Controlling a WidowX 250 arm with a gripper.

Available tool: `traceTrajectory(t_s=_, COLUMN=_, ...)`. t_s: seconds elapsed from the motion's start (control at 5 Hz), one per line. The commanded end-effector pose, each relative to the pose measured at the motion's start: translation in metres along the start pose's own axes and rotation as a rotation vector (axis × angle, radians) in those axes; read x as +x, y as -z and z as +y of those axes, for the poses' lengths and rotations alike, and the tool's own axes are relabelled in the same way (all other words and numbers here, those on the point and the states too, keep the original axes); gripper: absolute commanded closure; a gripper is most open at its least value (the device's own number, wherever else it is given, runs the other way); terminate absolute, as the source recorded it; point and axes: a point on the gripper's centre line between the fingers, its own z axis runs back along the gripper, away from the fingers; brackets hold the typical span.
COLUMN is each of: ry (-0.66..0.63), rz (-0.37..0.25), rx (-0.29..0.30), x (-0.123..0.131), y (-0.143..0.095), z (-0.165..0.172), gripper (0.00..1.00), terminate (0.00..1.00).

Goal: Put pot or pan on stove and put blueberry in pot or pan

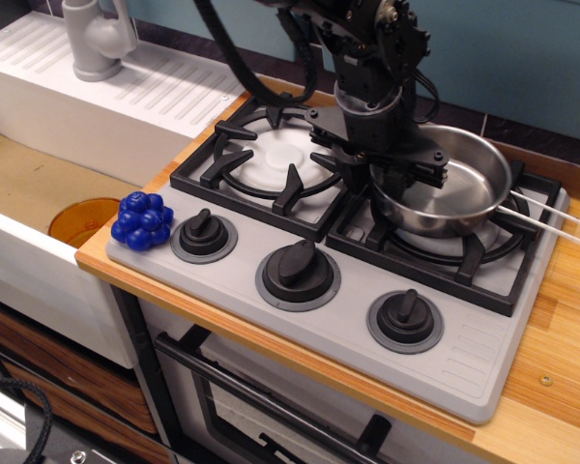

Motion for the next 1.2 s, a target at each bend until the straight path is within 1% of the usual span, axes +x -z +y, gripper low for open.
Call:
traceTrajectory(t_s=0.0, ry=-0.021, rz=-0.006, rx=-0.004, x=0.023, y=-0.023, z=-0.001, gripper=1.0, terminate=0.0)
traceTrajectory(t_s=0.4, ry=-0.049, rz=0.058, rx=0.011, x=0.034, y=-0.052, z=-0.01, gripper=1.0, terminate=0.0)
traceTrajectory(t_s=0.6, ry=-0.027, rz=0.088, rx=0.004, x=0.038, y=-0.063, z=-0.001, gripper=1.0, terminate=0.0)
traceTrajectory(t_s=0.8, ry=0.02, rz=0.08, rx=-0.029, x=0.039, y=-0.063, z=0.021, gripper=1.0, terminate=0.0)
traceTrajectory(t_s=1.0, ry=0.09, rz=0.061, rx=-0.033, x=0.041, y=-0.058, z=0.048, gripper=1.0, terminate=0.0)
